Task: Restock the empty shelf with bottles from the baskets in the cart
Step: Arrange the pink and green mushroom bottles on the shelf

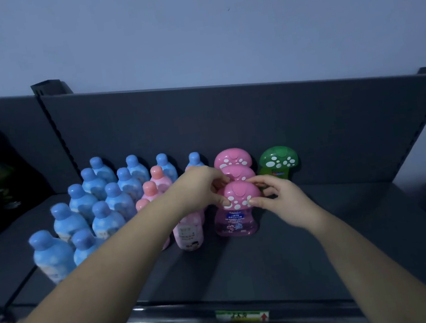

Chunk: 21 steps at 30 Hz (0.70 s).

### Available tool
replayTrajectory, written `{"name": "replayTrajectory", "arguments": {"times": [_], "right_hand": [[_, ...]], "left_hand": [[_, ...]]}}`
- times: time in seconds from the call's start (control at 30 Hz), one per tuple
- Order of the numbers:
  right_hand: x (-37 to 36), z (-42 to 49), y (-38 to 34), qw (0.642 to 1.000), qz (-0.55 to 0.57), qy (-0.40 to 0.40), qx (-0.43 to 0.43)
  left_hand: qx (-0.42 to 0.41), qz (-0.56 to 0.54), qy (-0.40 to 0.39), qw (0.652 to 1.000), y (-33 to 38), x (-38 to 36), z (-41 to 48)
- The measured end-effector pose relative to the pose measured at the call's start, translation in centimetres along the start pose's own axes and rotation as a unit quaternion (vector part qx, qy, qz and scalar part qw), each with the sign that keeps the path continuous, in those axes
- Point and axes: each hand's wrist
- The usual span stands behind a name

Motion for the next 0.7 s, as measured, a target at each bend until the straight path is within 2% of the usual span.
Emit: {"name": "replayTrajectory", "arguments": {"times": [0.2, 0.3, 0.5, 0.7], "right_hand": [[0.4, 0.3, -0.7, 0.997, -0.078, -0.006, 0.017], [0.6, 0.9, -2.1, 0.986, -0.155, -0.007, 0.060], [-1.3, 2.8, -6.6, 0.941, -0.305, -0.090, 0.111], [-9.7, 3.8, -11.3, 0.896, -0.371, -0.169, 0.176]], "left_hand": [[0.022, 0.054, 0.044, 0.997, 0.6, 0.6, -2.1], [0.055, 0.056, 0.090, 0.993, -0.2, 2.0, -3.5], [0.096, 0.095, 0.138, 0.981, -3.4, 4.5, -8.3], [0.162, 0.188, 0.137, 0.959, -10.5, 6.0, -15.7]]}}
Point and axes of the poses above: each hand's wrist, its own z-axis towards the middle knuckle, its own x-axis out of the back of the hand, y = z × x, and after that the axes turned 15 degrees about x, right-handed
